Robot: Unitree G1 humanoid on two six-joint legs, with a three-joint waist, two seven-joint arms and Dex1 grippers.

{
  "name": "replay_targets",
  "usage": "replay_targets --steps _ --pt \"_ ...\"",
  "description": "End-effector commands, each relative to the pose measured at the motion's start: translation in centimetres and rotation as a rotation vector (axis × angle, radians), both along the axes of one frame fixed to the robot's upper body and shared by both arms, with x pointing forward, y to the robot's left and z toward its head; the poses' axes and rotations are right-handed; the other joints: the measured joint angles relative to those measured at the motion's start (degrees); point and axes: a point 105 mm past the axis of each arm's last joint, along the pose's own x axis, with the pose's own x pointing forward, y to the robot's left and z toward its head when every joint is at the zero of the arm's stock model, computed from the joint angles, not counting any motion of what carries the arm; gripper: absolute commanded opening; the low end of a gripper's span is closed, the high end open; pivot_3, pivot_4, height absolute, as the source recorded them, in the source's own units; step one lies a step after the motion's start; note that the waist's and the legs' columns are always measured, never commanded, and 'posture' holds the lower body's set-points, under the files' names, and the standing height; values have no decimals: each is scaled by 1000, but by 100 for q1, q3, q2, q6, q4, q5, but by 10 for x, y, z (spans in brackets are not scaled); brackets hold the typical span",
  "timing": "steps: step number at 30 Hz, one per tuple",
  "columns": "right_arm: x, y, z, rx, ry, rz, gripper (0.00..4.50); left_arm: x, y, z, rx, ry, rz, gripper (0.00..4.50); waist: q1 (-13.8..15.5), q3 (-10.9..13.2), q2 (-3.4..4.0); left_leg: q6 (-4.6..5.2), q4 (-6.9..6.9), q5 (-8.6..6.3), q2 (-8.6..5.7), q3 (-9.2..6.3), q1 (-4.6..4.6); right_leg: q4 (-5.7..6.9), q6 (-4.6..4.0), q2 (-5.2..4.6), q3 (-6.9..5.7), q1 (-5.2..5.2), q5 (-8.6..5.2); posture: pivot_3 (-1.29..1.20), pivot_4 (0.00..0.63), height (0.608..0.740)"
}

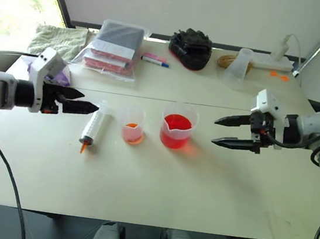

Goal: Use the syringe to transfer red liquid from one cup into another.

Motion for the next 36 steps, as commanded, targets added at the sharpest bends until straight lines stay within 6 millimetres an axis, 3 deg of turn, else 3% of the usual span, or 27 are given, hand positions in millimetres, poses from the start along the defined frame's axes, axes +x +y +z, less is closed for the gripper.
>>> replay_targets --steps 1,6,14,24,36 --pt "-2 6 9 2 -38 34 3062 11 6 7 -6 114 175 4491 -4 0 -2 0 3 0 -1 -3 -4 -1 0 0 -1 0 0 0 150 740" --pt "-2 8 7 5 -34 43 3062 26 15 -9 2 235 317 4491 -53 -1 -1 -3 0 2 -1 -21 5 5 1 -3 6 -2 1 0 150 740" --pt "-4 10 5 5 -35 43 3062 34 19 -30 -4 336 444 4491 -6 -1 -1 -11 0 6 -2 -32 4 9 1 -9 5 -3 1 0 150 740" --pt "-4 9 5 9 -44 25 3062 37 -6 -48 33 402 409 4491 -11 0 -2 -41 1 23 -9 -34 2 9 1 -14 5 -2 1 0 150 740" --pt "-6 9 2 25 -56 -4 3062 40 -5 -52 82 461 458 4491 -13 0 -2 -46 1 26 -11 -30 2 8 1 -11 4 -2 1 0 150 740"
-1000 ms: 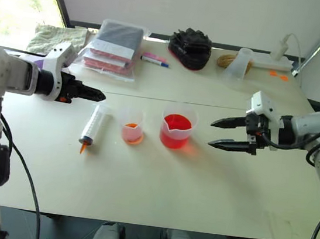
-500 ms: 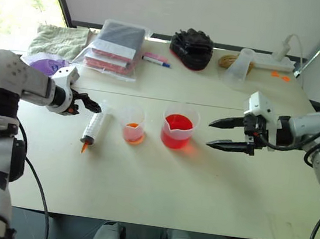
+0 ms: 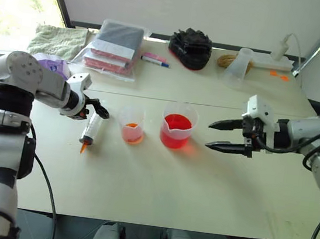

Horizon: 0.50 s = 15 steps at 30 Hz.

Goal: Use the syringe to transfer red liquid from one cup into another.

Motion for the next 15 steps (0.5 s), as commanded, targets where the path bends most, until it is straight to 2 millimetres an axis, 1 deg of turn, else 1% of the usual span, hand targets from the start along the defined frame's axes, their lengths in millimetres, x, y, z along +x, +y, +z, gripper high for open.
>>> replay_targets --steps 1,5,8,12,15 --pt "-4 0 13 21 -57 4 3062 2 1 10 18 -15 2 4491 0 0 0 0 0 0 0 0 0 0 0 0 0 0 0 0 150 740" --pt "-4 0 12 24 -58 -8 3062 2 6 4 47 21 34 4491 0 0 0 -1 0 1 0 4 0 0 0 0 0 0 0 0 150 740" --pt "-6 -1 10 24 -57 -13 3062 3 9 5 57 30 44 4491 0 0 0 -1 0 1 -1 15 0 0 0 2 -1 0 0 0 150 740" --pt "-7 0 8 30 -54 -17 3062 4 9 8 80 30 36 4491 0 0 0 -2 0 1 -1 19 0 -1 0 2 -1 0 0 0 150 740" --pt "-7 1 7 32 -54 -19 3062 3 8 3 91 49 24 4491 0 0 0 -2 0 1 -1 19 0 -1 0 2 -1 0 0 0 150 740"
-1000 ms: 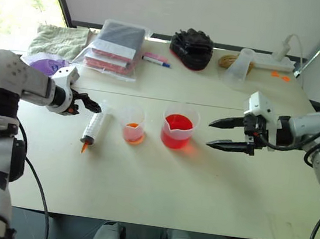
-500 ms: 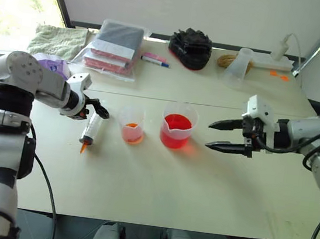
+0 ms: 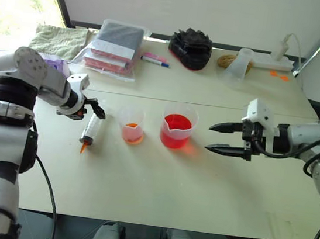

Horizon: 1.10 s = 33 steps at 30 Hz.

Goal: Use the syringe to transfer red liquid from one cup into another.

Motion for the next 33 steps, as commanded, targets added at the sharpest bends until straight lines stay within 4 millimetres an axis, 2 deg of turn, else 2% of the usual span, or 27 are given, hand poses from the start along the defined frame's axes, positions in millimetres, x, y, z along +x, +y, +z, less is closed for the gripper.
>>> replay_targets --steps 1,7,21,33 --pt "-3 3 11 19 -49 10 3062 0 2 6 14 -6 -8 4491 0 0 0 0 0 0 0 0 0 0 0 0 0 0 0 0 150 740" --pt "-3 3 10 25 -51 4 3062 4 -8 12 -8 -10 -34 4491 1 0 0 0 0 0 0 0 0 0 0 1 0 0 0 0 150 740" --pt "-5 5 6 35 -57 -4 3062 0 -4 -22 96 98 -39 4491 -2 0 0 0 0 0 -1 -1 -1 -2 0 4 0 1 0 0 150 740" --pt "-8 4 3 39 -57 -20 3062 2 4 -29 132 104 -22 4491 -11 -6 9 5 0 -2 0 1 13 1 0 6 2 11 0 0 150 740"
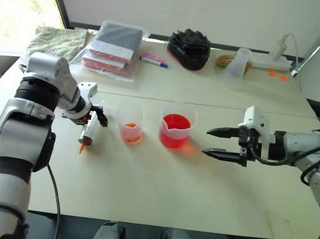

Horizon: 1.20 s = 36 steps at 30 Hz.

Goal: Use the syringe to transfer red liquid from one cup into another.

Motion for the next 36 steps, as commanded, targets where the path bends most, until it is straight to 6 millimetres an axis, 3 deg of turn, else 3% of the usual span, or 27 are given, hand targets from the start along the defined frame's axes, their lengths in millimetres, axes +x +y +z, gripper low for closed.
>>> replay_targets --steps 1,8,15,18,24,29,33,36 --pt "-2 1 14 15 -63 9 3062 0 13 -7 48 9 38 3946 2 -3 5 3 0 -1 0 0 1 0 0 0 0 1 0 0 150 740" --pt "-1 1 15 14 -67 10 3062 1 13 -6 32 1 37 1556 13 -3 5 6 0 -3 0 -1 0 2 0 0 0 1 0 0 150 740" --pt "3 2 17 9 -69 18 3062 0 17 -1 -12 -19 46 1477 15 -2 4 7 1 -4 -1 -1 -2 0 0 -1 0 1 0 0 150 740" --pt "5 1 18 5 -73 20 3062 0 14 15 -75 -68 1 1477 6 1 -1 6 0 -3 0 -3 -2 0 0 0 -1 1 0 0 150 740" --pt "5 -3 19 -11 -75 14 3062 10 28 78 -158 -300 -16 1477 6 7 -11 5 0 -2 1 -6 -11 -3 0 1 -2 -4 0 0 150 740" --pt "8 -8 28 -15 -100 -11 3062 18 25 173 -205 -631 -110 1477 31 16 -26 11 1 -6 0 -8 -17 -9 0 -1 -5 -4 0 0 150 740" --pt "9 -11 28 -22 -122 -38 3062 32 -8 250 -312 -970 -228 1477 67 18 -31 13 2 -7 -9 -11 -22 -15 0 -5 -8 -4 0 0 150 740" --pt "7 -11 30 -6 -137 -58 3062 38 -50 276 -387 -1123 -368 1477 122 17 -29 13 2 -7 -10 -9 -21 -13 0 -11 -8 -3 0 0 150 740"
